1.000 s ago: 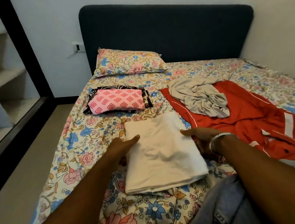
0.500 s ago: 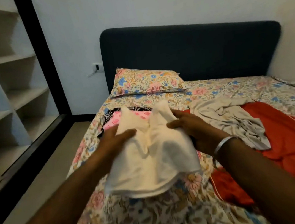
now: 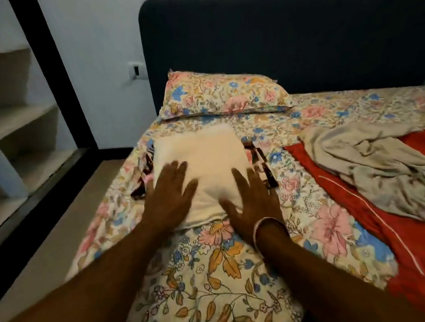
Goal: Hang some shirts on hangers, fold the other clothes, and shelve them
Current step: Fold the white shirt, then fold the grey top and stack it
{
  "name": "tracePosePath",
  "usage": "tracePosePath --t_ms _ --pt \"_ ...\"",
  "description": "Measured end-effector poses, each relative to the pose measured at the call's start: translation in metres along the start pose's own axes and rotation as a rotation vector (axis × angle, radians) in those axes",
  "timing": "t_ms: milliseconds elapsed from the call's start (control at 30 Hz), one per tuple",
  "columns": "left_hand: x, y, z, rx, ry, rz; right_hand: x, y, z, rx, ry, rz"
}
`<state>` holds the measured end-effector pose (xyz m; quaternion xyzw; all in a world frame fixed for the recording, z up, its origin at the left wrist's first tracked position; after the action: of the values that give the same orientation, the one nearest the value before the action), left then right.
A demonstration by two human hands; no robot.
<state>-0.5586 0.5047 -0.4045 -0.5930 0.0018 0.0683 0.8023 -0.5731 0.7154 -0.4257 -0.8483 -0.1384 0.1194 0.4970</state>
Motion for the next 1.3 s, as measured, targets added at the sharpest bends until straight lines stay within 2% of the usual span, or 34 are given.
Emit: tracePosePath --t_ms 100,167,267,400,433,500,567,667,733,833,933,1000,1033,1067,1200,1300 --pt "0.009 0.024 -0.003 -0.017 -0.022 0.16 0.008 -0.004 0.003 0.021 0.023 0.172" --pt "0.009 0.019 0.003 -0.03 0.006 0.193 0.01 -0.015 0.003 0.027 0.017 0.198" --pt "0.017 0.015 0.006 -0.047 0.001 0.146 0.018 -0.018 0.002 0.002 0.038 0.096" --pt "0.048 0.017 0.014 -0.09 -0.058 -0.035 0.015 -0.032 0.009 -0.186 0.117 -0.117" --pt "0.056 0.015 0.023 -0.06 -0.057 -0.053 0.022 -0.048 0.015 -0.255 0.158 -0.102" --pt "0.065 0.004 0.043 0.037 -0.042 0.035 0.034 -0.09 0.035 -0.335 0.245 0.049" --pt "0.069 -0.003 0.083 0.069 0.041 0.155 0.058 -0.14 0.073 -0.36 0.363 0.221" --pt "0.065 0.002 0.179 0.114 0.255 0.217 0.102 -0.191 0.15 -0.358 0.591 0.39" --pt "0.062 0.008 0.245 0.249 0.311 0.193 0.12 -0.198 0.191 -0.366 0.712 0.453" --pt "0.049 0.03 0.332 0.409 0.389 0.051 0.128 -0.184 0.23 -0.329 0.816 0.411" --pt "0.024 0.055 0.39 0.314 0.551 -0.144 0.118 -0.179 0.241 -0.163 0.805 0.416" --pt "0.005 0.079 0.412 0.213 0.609 -0.328 0.113 -0.177 0.247 -0.091 0.799 0.423" --pt "-0.001 0.09 0.418 0.177 0.614 -0.368 0.113 -0.176 0.249 -0.07 0.788 0.432" --pt "-0.005 0.101 0.421 0.148 0.611 -0.352 0.114 -0.175 0.252 -0.051 0.772 0.449" --pt "-0.012 0.128 0.423 -0.043 0.51 -0.118 0.111 -0.171 0.257 0.014 0.739 0.443" --pt "-0.017 0.118 0.431 -0.156 0.465 -0.164 0.109 -0.177 0.25 -0.015 0.754 0.427"
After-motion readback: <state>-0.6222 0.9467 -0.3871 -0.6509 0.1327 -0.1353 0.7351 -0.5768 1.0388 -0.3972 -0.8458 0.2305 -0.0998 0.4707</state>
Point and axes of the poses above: each hand's wrist, its own x-axis away from the middle knuckle, its own y-axis out of the palm, z = x × y, the point moved 4 cm from there along -x, towards the middle knuckle, and after that the axes turned 10 degrees about -z, right-handed, at the moved point
